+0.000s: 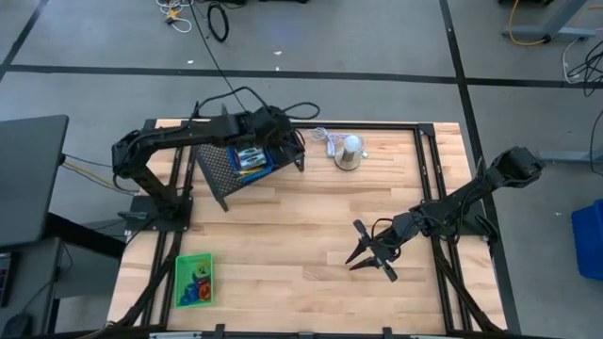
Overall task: Pick & Place Office Desk Supplies
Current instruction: Put the orange rubber band into the black bin, then put the green bin with spiral keychain on the shelf
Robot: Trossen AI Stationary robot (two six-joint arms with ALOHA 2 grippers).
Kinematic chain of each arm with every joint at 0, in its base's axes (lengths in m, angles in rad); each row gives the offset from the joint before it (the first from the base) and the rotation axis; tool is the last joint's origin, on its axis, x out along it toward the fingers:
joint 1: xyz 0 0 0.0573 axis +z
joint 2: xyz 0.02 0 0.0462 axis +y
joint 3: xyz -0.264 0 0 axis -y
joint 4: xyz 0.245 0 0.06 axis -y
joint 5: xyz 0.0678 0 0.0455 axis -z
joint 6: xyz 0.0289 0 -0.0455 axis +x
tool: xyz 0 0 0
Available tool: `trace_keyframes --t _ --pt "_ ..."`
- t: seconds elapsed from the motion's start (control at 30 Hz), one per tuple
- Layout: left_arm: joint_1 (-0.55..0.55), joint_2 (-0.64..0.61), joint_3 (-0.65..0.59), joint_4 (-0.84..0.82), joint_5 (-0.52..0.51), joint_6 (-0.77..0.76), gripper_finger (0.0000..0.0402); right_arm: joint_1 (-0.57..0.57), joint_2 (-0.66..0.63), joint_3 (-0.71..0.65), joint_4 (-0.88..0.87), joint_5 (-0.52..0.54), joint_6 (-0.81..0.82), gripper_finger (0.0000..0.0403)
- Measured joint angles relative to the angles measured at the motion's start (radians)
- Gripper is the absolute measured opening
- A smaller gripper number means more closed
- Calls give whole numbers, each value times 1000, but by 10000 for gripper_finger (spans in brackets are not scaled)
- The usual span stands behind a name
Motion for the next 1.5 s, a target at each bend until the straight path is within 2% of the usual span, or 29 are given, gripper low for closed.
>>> trace_keyframes --t 0.1,0.5,0.63,0.83,0.97,1.1,1.2,1.37,1.5 --pt "13 4 0 -6 67 -21 46 0 0 0 0 0 4 96" --pt "-32 -2 0 -59 66 18 202 0 0 0 0 0 18 96" --pt "-47 -40 0 -90 75 21 236 0 0 0 0 1 18 96" --pt "-150 -190 1 -118 110 103 240 -1 -1 0 7 3 11 96" --pt "-269 -313 -1 -130 216 109 230 -2 -1 0 22 3 10 96" --pt "-430 -428 -74 -62 278 65 222 -2 -1 0 50 3 7 96" --pt "-573 -514 -195 53 202 28 218 -2 -1 0 71 3 10 96" --pt "-819 -685 -472 247 -85 -75 217 0 -1 -1 112 3 27 96" --pt "-969 -765 -648 263 -137 -295 217 0 -1 -1 119 4 48 96"
